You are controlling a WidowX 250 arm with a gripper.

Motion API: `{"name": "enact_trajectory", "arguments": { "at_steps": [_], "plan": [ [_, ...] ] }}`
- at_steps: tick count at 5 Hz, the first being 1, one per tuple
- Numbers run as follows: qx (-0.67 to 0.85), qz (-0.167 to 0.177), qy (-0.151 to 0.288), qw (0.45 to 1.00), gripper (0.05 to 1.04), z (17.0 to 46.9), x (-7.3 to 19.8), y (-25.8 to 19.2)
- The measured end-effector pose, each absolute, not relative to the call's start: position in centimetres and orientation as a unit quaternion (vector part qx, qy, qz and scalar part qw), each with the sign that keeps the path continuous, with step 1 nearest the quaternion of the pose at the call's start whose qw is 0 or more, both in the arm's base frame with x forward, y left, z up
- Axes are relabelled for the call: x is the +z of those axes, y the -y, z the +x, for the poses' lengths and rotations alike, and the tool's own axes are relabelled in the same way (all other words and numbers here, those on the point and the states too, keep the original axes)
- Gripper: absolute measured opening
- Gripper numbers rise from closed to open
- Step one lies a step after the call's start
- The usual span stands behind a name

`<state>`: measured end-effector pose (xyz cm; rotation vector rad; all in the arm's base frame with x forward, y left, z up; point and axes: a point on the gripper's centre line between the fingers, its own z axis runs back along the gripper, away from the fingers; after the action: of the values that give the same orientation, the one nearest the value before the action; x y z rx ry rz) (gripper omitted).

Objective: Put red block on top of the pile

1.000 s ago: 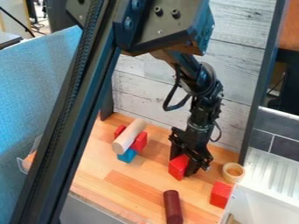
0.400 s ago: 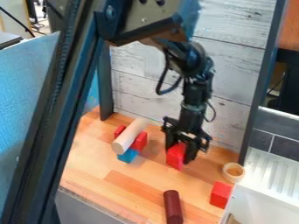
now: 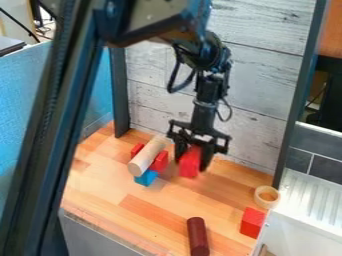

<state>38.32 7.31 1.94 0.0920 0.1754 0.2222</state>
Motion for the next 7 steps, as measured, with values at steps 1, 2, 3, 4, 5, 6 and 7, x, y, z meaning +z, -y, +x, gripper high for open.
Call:
{"name": "enact_trajectory", "arguments": {
  "at_steps": [1, 2, 3, 4, 5, 6, 7],
  "plan": [
    [0.182, 0.026, -0.073, 0.98, 0.614, 36.8, 4.7, -8.9],
    [0.255, 0.013, -0.06, 0.965, 0.614, 35.4, 6.0, -10.3],
    [0.345, -0.016, -0.049, 0.937, 0.614, 34.5, 6.1, -11.1],
    [0.436, -0.054, -0.028, 0.898, 0.614, 34.5, 5.6, -12.3],
    [0.477, -0.068, -0.019, 0.876, 0.614, 35.0, 5.7, -12.4],
    [0.521, -0.083, -0.01, 0.849, 0.614, 36.1, 5.5, -13.0],
    [0.568, -0.096, -0.017, 0.817, 0.614, 37.2, 5.4, -13.5]
  ]
}}
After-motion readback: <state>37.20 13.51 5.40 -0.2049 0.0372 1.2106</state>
